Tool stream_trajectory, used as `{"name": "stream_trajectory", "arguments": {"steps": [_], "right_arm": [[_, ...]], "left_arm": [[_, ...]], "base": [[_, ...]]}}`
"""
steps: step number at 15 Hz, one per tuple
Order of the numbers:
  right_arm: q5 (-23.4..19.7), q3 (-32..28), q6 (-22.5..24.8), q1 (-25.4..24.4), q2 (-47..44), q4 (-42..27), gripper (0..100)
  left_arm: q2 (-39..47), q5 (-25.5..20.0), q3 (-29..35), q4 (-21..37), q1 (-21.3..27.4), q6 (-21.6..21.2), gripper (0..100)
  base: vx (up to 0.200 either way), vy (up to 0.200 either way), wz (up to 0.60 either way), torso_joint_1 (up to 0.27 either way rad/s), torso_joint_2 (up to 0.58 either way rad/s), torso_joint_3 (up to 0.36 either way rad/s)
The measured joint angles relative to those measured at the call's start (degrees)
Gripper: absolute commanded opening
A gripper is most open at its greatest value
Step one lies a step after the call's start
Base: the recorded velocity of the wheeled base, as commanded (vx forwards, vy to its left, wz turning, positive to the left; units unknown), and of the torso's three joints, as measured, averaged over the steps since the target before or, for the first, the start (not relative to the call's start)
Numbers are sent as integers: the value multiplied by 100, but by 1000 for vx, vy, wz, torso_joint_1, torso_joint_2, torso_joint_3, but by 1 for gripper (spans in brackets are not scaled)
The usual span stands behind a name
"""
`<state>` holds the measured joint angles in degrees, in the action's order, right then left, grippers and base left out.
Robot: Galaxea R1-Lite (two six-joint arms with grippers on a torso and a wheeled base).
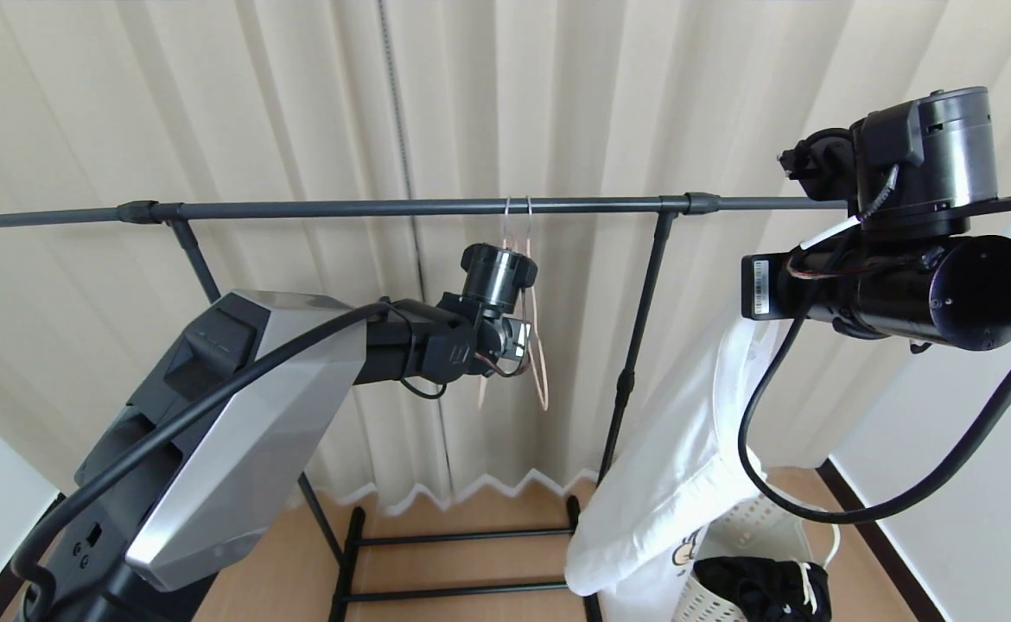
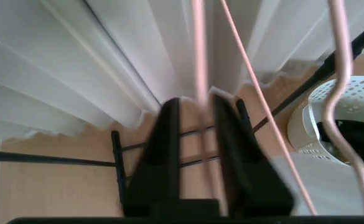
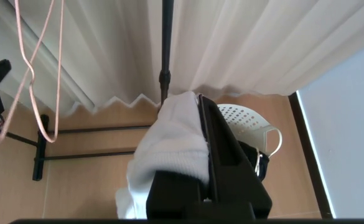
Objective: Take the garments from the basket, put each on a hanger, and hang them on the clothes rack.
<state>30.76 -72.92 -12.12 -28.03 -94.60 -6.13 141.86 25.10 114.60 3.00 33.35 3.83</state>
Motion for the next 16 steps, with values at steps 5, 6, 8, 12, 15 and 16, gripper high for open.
{"name": "stream_trajectory", "arguments": {"steps": [5, 6, 8, 12, 15, 16], "right_arm": [[0, 7, 0, 0, 11, 0, 0], [0, 10, 0, 2, 13, -2, 0], [0, 7, 0, 2, 39, 0, 0], [0, 7, -2, 2, 100, 0, 0], [2, 7, 0, 2, 111, 0, 0], [2, 7, 0, 2, 113, -2, 0]], "left_arm": [[-16, 84, 0, -71, -22, 5, 0], [-32, 89, 0, -73, -23, 9, 0], [-73, 104, 0, -73, -30, 18, 0], [-247, 167, -2, -57, -17, 27, 0], [-488, 205, -30, -62, 16, 18, 0], [-581, 205, -110, -60, 29, 11, 0]], "base": [[0, 0, 0, 0, 0, 0], [0, 0, 0, 0, 0, 0], [0, 0, 0, 0, 0, 0], [0, 0, 0, 0, 0, 0], [0, 0, 0, 0, 0, 0], [0, 0, 0, 0, 0, 0]]}}
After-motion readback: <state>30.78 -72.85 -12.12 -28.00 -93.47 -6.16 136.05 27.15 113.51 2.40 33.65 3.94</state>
